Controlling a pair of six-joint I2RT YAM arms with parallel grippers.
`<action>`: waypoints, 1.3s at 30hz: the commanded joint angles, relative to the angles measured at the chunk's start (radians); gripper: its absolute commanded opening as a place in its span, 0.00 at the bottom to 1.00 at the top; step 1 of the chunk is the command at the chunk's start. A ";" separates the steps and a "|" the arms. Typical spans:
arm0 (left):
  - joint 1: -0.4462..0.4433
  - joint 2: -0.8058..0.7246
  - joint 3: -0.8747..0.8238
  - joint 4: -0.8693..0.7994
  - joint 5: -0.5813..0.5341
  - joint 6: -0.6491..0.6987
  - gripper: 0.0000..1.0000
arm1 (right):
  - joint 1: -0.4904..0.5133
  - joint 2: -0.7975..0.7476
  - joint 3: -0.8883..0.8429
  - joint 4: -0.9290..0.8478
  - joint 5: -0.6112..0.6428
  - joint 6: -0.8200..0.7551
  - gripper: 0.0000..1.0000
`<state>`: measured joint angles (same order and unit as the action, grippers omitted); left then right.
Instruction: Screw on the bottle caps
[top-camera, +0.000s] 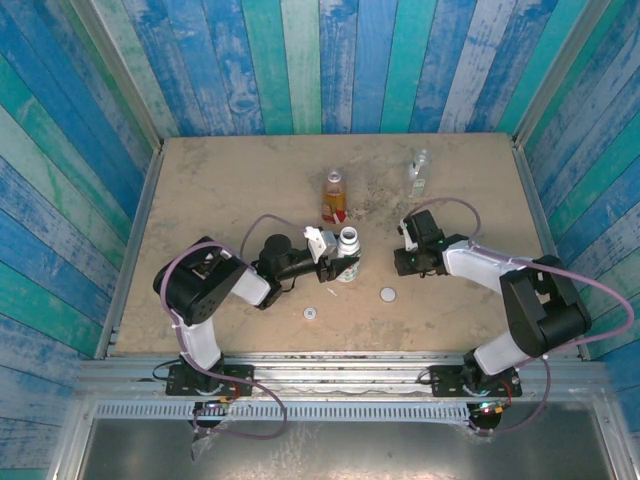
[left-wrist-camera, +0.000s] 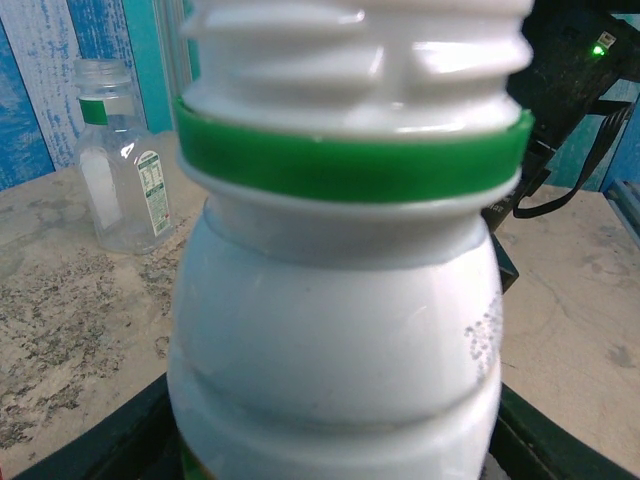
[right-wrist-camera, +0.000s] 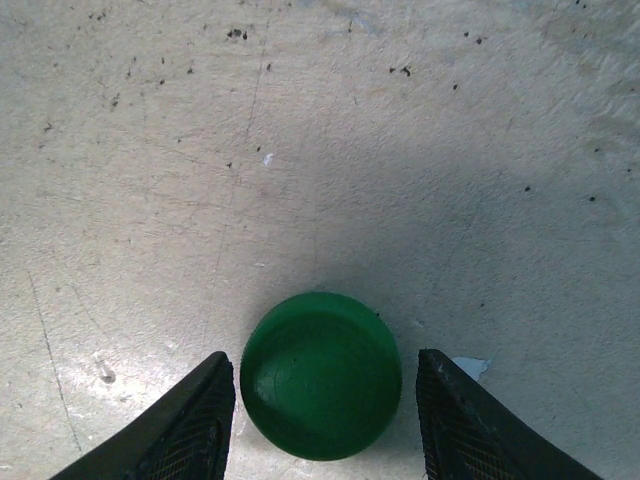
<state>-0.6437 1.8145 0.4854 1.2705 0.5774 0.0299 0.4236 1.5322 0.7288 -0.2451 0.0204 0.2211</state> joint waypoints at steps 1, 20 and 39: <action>-0.008 -0.009 0.001 -0.088 -0.002 -0.001 0.61 | 0.007 0.014 0.023 -0.011 -0.004 0.011 0.50; -0.007 -0.027 0.002 -0.133 -0.013 0.031 0.62 | 0.012 -0.104 0.119 -0.174 -0.012 -0.025 0.44; -0.008 -0.024 0.019 -0.188 -0.024 0.052 0.61 | 0.071 -0.121 0.631 -0.620 -0.184 -0.079 0.44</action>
<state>-0.6468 1.8069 0.5041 1.2213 0.5739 0.0570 0.4694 1.3911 1.2819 -0.7609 -0.1165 0.1749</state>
